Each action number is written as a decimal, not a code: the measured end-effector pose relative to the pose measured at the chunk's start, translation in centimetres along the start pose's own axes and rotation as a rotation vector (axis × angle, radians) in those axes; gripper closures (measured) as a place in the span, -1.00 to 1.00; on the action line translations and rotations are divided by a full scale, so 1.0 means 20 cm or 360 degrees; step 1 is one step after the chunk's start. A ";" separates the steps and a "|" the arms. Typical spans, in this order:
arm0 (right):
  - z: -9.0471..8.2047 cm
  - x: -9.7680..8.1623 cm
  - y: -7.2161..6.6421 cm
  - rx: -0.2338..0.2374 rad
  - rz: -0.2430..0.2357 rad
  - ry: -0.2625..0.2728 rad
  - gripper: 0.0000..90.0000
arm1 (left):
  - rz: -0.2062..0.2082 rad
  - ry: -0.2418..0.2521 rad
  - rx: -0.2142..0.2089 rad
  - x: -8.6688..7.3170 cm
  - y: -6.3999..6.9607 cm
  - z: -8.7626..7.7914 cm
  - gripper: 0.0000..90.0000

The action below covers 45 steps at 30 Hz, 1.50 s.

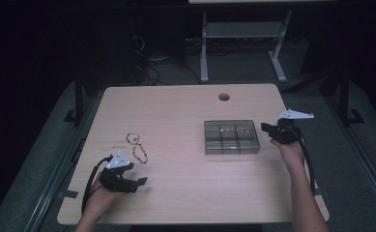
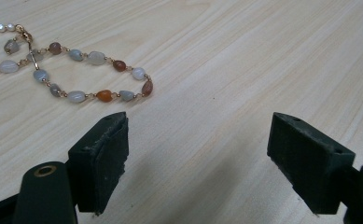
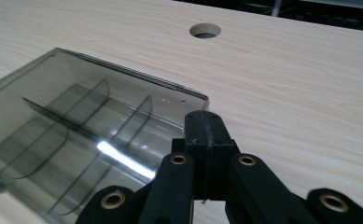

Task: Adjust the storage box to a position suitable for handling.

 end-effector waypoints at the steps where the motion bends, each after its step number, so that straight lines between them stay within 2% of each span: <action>1: 0.01 0.00 0.01 -0.0005 0.0007 -0.0006 1.00 | 0.0000 0.0000 0.0000 0.00 0.00 0.00 -0.55; 7: 0.06 -0.04 0.06 -0.0017 0.0028 -0.0012 1.00 | 0.0013 -0.0027 0.0002 0.00 -0.01 0.01 -0.55; 14: 0.12 -0.08 0.04 -0.0007 0.0032 -0.0044 1.00 | -0.0007 -0.0018 0.0007 -0.01 -0.01 0.00 -0.55; 19: 0.15 -0.10 0.03 0.0006 -0.0010 -0.0095 1.00 | -0.0007 -0.0012 0.0012 0.00 -0.02 0.01 -0.55; 30: 0.19 -0.12 0.00 0.0050 -0.0021 -0.0153 1.00 | -0.0001 -0.0027 0.0018 -0.01 -0.03 0.02 -0.55; 45: 0.19 -0.13 -0.01 0.0090 -0.0010 -0.0130 1.00 | -0.0001 -0.0017 0.0012 0.00 -0.01 0.02 -0.55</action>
Point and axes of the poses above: each handheld gripper's, and its own axes: z roughly forward along the jaws, x roughly out of its top, y roughly to its right, the point moved 2 cm from there along z, roughly forward along the jaws, and after that the axes turned 5 degrees about -z, right-handed, at the moved point
